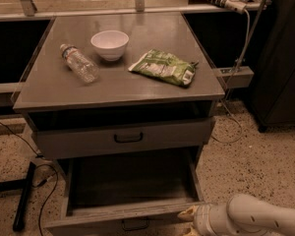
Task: Close middle drawer
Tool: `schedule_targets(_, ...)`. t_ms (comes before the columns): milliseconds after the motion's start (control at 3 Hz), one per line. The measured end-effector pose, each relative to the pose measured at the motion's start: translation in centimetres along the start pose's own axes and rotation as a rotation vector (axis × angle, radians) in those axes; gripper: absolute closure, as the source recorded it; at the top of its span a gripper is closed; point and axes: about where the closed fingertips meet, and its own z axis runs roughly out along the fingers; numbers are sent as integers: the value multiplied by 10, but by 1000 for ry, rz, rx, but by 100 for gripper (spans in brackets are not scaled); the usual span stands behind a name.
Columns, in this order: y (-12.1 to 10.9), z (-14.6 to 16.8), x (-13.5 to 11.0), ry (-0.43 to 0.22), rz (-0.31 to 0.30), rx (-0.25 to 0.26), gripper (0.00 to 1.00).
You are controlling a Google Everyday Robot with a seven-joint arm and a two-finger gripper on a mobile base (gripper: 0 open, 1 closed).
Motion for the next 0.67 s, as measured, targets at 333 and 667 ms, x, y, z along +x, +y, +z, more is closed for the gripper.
schedule_targets(333, -3, 2, 1, 1, 3, 0, 0)
schedule_targets(667, -22, 9, 4, 8, 3, 11, 19)
